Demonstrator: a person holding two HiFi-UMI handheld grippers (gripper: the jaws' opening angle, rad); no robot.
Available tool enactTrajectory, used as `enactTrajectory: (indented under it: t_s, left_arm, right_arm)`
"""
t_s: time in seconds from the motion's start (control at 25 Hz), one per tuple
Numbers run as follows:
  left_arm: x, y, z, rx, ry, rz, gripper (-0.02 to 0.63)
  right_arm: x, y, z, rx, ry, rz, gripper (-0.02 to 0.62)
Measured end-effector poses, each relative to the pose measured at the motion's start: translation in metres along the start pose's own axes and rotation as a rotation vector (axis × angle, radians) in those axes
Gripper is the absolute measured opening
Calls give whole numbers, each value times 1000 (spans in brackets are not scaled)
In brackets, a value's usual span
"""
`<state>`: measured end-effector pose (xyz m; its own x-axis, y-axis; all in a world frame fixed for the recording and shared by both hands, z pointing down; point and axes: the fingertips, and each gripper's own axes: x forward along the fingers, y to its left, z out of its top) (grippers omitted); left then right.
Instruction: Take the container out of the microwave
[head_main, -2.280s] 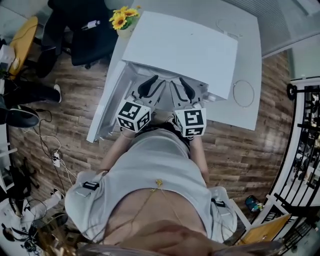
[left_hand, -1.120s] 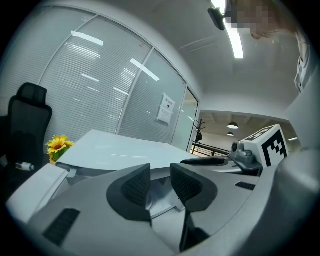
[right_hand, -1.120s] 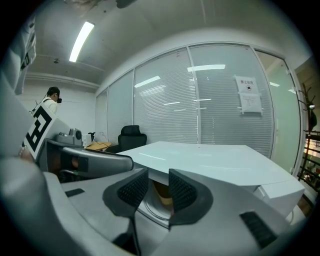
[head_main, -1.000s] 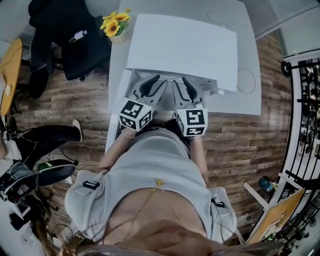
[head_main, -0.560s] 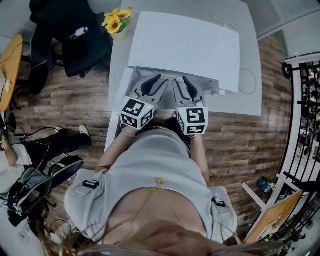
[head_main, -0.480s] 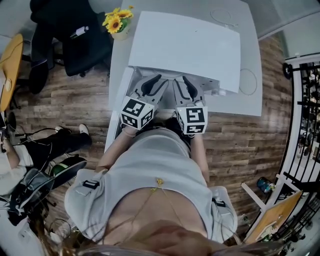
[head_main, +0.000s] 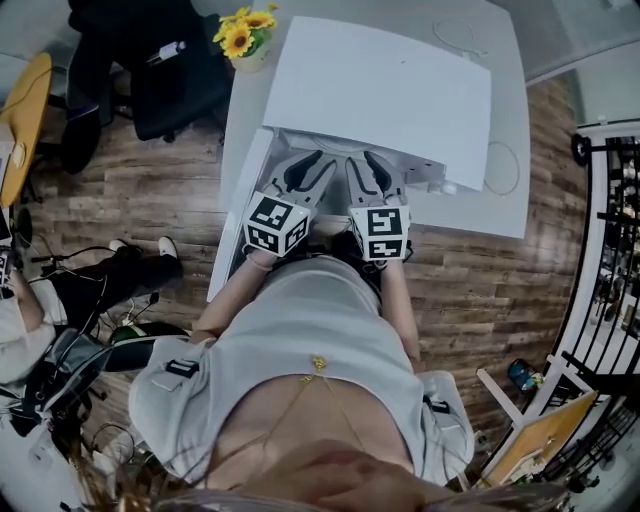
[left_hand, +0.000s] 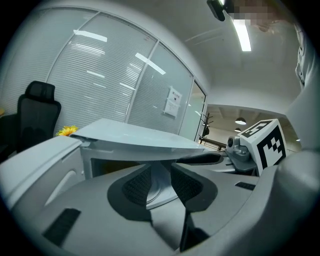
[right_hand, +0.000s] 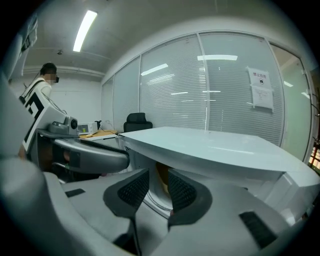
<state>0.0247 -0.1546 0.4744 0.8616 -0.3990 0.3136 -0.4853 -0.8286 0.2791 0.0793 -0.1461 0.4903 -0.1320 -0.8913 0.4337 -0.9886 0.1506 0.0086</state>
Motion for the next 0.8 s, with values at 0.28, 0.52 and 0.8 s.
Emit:
enactTrajectory:
  t_s: [0.28,0.52,0.8]
  left_arm:
    - [-1,7,-14,-24,28,29,127]
    - [-2,13,-22,-34,49,52,127]
    - [-2,18,-27,-59,52,71,127]
  right_arm:
    - [14,5,-12,-84,61,17,126]
    - [29,10,-22,-46,93,59,126]
    - [48,10,-42,-146,144,57,126]
